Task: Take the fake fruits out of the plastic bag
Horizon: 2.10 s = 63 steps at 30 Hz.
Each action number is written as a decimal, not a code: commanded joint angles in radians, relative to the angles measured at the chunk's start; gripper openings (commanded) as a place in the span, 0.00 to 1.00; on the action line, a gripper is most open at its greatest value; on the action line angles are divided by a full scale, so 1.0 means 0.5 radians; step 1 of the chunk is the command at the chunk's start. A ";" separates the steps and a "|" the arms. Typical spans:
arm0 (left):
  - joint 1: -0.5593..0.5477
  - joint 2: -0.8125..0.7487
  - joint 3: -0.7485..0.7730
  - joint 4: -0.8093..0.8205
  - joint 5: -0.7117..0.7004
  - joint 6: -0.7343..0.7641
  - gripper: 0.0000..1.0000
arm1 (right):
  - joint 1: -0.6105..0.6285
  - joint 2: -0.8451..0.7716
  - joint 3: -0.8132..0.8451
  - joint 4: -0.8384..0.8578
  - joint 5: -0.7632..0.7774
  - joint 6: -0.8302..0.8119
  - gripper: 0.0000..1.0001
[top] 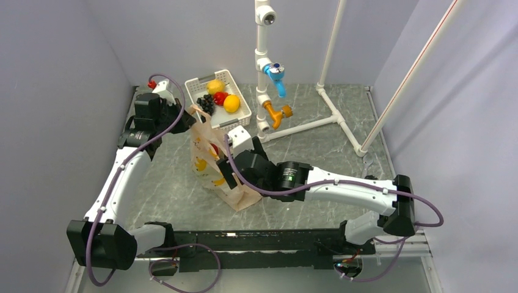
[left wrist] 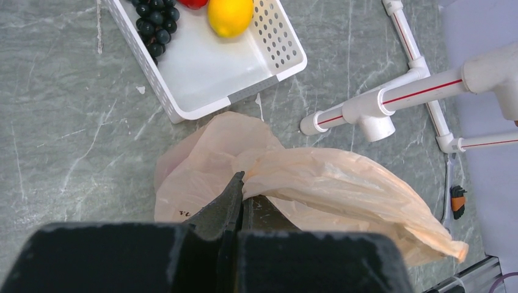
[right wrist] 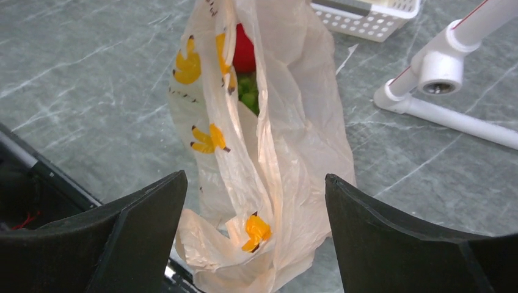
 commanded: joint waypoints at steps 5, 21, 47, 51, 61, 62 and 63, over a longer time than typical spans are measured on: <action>0.006 0.002 0.168 -0.002 0.019 -0.001 0.00 | -0.007 -0.231 -0.227 0.230 -0.297 -0.056 0.86; 0.005 0.003 0.273 -0.101 -0.010 -0.008 0.00 | 0.002 -0.244 -0.264 0.379 -0.398 -0.364 0.53; 0.005 -0.065 0.156 -0.154 -0.050 -0.017 0.00 | 0.128 -0.486 -0.803 0.739 -0.503 -0.536 0.67; 0.006 -0.069 0.163 -0.144 -0.062 -0.035 0.00 | 0.127 -0.677 -0.952 0.826 -0.542 -0.498 0.47; 0.006 -0.126 0.179 -0.033 -0.190 -0.214 0.00 | 0.121 -0.914 -0.957 0.847 -0.398 -0.681 0.00; 0.006 -0.127 0.184 -0.011 -0.199 -0.250 0.00 | 0.114 -0.933 -0.935 0.855 -0.363 -0.736 0.00; 0.006 -0.121 0.197 0.010 -0.210 -0.299 0.00 | 0.096 -0.936 -0.898 0.858 -0.336 -0.776 0.00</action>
